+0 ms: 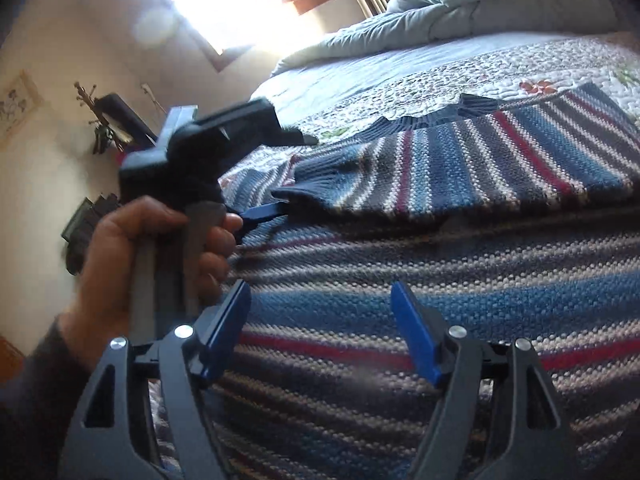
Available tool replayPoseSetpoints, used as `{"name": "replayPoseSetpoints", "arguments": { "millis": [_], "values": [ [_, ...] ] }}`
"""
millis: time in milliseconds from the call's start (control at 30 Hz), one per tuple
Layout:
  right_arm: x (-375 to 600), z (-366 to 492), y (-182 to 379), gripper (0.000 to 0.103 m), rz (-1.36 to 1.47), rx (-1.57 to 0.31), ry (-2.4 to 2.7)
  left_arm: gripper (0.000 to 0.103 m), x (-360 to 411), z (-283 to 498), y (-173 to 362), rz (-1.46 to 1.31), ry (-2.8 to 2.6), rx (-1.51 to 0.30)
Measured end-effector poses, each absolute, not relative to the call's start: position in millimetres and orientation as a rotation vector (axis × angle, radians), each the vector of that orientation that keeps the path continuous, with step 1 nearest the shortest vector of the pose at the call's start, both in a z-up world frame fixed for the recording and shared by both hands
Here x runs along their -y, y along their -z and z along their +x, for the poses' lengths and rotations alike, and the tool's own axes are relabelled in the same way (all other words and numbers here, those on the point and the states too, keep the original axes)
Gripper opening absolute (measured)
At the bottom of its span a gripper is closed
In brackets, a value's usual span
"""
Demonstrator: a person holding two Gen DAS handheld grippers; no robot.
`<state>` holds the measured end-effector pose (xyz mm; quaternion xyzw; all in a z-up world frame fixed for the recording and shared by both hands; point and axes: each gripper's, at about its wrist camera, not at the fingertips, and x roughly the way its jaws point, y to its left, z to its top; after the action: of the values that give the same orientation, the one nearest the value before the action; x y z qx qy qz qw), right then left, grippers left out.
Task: Fold small clothes
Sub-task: 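Carry the held sleeve across the sweater body toward the left gripper, then lay the sleeve on the sweater body and open the right gripper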
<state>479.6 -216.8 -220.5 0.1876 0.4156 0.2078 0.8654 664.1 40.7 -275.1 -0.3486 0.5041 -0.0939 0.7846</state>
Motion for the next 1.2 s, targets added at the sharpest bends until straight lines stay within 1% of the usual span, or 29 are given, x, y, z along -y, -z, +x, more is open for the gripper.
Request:
{"name": "replayPoseSetpoints", "arguments": {
  "millis": [33, 67, 100, 133, 233, 400, 533, 900, 933, 967, 1000, 1033, 1067, 1100, 1133, 1200],
  "values": [
    [220, 478, 220, 0.073, 0.4, -0.873, -0.437, 0.05, -40, 665, 276, -0.747, 0.199, -1.086],
    [223, 475, 219, 0.073, 0.403, -0.873, -0.437, 0.043, -44, 664, 277, -0.746, 0.196, -1.081],
    [225, 476, 219, 0.073, 0.408, -0.871, -0.436, 0.022, -44, 663, 277, -0.735, 0.186, -1.073],
    [227, 476, 219, 0.073, 0.414, -0.87, -0.434, 0.01, -44, 662, 276, -0.719, 0.171, -1.064],
    [232, 480, 220, 0.074, 0.454, -0.882, -0.437, 0.009, -45, 658, 266, -0.692, 0.18, -1.03],
    [234, 482, 225, 0.074, 0.467, -0.893, -0.432, 0.009, -42, 657, 235, -0.618, 0.221, -0.961],
    [234, 483, 228, 0.074, 0.464, -0.897, -0.426, 0.009, -57, 650, 226, -0.617, 0.214, -0.938],
    [231, 488, 232, 0.074, 0.462, -0.913, -0.426, 0.009, -82, 646, 286, -0.656, 0.146, -1.082],
    [231, 488, 232, 0.074, 0.464, -0.913, -0.425, 0.01, -80, 646, 288, -0.643, 0.154, -1.099],
    [232, 488, 232, 0.074, 0.464, -0.914, -0.424, 0.013, -79, 646, 287, -0.622, 0.16, -1.112],
    [232, 488, 232, 0.074, 0.464, -0.915, -0.424, 0.019, -79, 644, 283, -0.602, 0.157, -1.109],
    [232, 489, 232, 0.074, 0.465, -0.915, -0.425, 0.039, -79, 642, 276, -0.58, 0.147, -1.101],
    [232, 489, 231, 0.074, 0.466, -0.913, -0.427, 0.054, -81, 635, 262, -0.549, 0.114, -1.066],
    [233, 489, 231, 0.074, 0.468, -0.911, -0.427, 0.078, -83, 629, 252, -0.537, 0.089, -1.029],
    [233, 488, 231, 0.074, 0.469, -0.91, -0.427, 0.084, -85, 622, 240, -0.525, 0.064, -0.976],
    [233, 488, 231, 0.074, 0.474, -0.913, -0.429, 0.084, -82, 613, 216, -0.509, 0.079, -0.893]
  ]
}}
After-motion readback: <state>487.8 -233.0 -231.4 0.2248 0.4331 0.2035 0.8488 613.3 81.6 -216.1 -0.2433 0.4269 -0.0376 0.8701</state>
